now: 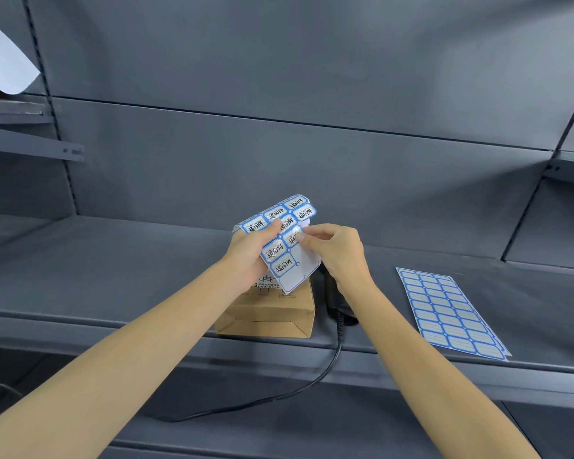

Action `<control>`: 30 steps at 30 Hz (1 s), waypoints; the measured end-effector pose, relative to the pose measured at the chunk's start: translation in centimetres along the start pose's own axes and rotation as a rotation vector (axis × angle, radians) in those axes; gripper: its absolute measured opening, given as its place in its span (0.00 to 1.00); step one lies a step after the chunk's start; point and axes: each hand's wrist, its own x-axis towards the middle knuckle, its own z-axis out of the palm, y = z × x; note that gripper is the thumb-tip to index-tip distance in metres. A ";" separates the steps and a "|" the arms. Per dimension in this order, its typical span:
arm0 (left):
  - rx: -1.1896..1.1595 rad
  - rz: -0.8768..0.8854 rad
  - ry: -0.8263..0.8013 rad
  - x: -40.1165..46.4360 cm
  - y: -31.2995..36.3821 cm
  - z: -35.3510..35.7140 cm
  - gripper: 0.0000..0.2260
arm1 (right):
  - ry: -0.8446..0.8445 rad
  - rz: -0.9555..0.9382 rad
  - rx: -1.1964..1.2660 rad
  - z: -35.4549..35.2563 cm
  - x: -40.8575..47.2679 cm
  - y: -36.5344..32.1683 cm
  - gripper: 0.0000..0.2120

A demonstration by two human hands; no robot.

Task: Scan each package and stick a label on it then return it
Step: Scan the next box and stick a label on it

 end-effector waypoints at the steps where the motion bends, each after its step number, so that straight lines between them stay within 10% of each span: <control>1: 0.004 0.000 -0.001 0.0 0.0 0.0 0.14 | -0.001 0.004 0.010 -0.1 0.1 -0.1 0.08; 30: 0.023 0.139 0.394 -0.8 5.3 -5.9 0.07 | -0.169 0.221 -0.084 0.2 -0.7 1.6 0.06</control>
